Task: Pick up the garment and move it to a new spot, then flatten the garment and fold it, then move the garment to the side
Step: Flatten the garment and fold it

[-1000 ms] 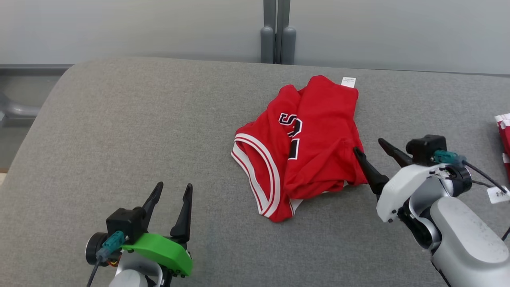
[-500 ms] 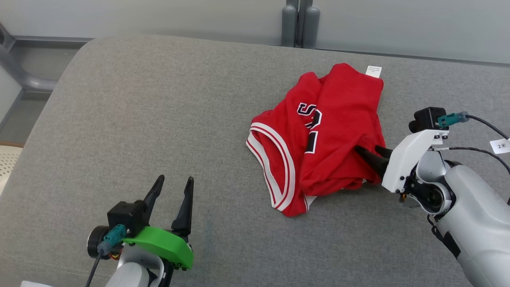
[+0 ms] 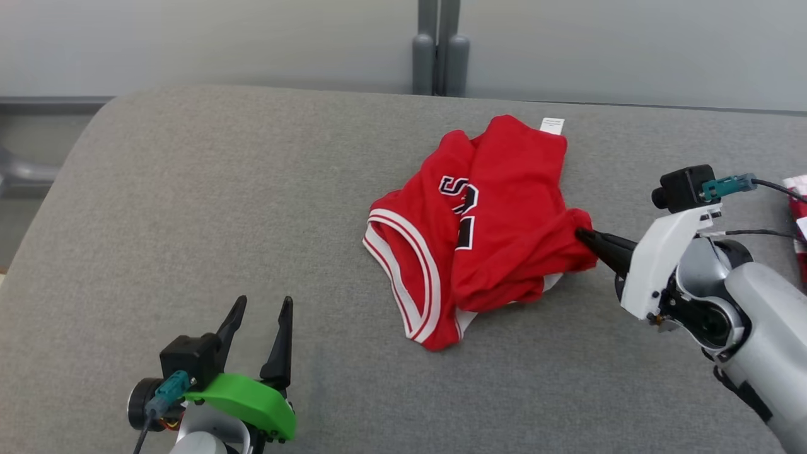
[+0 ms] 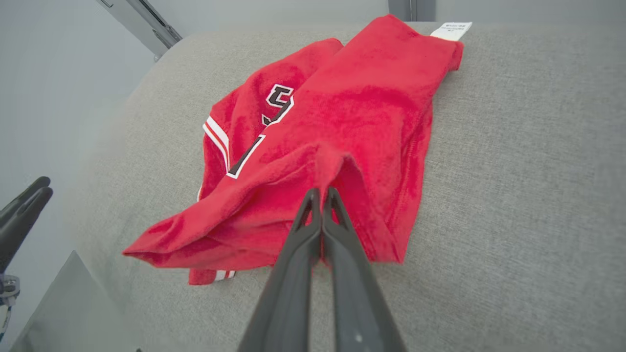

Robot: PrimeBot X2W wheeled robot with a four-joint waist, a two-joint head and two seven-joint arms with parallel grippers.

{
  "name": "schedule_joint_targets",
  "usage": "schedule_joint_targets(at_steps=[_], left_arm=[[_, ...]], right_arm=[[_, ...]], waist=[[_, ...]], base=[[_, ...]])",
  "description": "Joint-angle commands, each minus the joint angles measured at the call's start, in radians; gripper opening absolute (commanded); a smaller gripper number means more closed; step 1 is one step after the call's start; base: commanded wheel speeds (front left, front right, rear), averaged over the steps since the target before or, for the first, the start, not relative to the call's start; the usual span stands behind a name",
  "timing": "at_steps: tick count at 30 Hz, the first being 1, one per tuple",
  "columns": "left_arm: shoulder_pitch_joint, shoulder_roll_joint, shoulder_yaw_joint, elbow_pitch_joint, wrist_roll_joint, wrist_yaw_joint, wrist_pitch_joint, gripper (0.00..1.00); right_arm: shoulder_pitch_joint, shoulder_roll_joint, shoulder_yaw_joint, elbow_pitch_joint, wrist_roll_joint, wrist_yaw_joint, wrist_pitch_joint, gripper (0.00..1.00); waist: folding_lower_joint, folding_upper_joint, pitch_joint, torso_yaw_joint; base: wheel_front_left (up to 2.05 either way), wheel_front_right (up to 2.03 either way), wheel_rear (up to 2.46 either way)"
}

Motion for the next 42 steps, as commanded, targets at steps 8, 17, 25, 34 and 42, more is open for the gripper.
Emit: schedule_joint_targets(at_steps=[8,17,25,34,42], left_arm=[[0.025,0.015,-0.004,-0.024,-0.012,0.011,0.012,1.0],[0.006,0.037,-0.003,-0.049,-0.013,0.017,0.029,1.0],[-0.014,0.041,-0.014,-0.046,-0.014,0.01,0.04,1.0],[0.013,0.053,-0.005,-0.045,-0.024,0.026,0.035,1.0],[0.05,0.069,0.0,-0.068,-0.034,0.045,0.046,1.0]], right_arm=[[0.095,-0.219,0.068,-0.198,-0.006,0.0,0.134,0.0],[0.159,-0.357,0.083,-0.252,-0.081,0.0,0.207,0.0],[0.148,-0.296,0.119,-0.109,-0.212,0.0,0.112,0.6],[0.158,-0.314,0.094,-0.049,-0.23,0.0,0.109,1.0],[0.224,-0.268,-0.197,-0.151,-0.302,0.0,-0.091,1.0]], waist=[[0.0,0.0,-0.048,-0.162],[0.0,0.0,-0.004,-0.209],[0.0,0.0,0.02,-0.198],[0.0,0.0,-0.017,-0.192],[0.0,0.0,-0.05,-0.199]], base=[[0.0,0.0,0.0],[0.0,0.0,0.0],[0.0,0.0,0.0],[0.0,0.0,0.0],[0.0,0.0,0.0]])
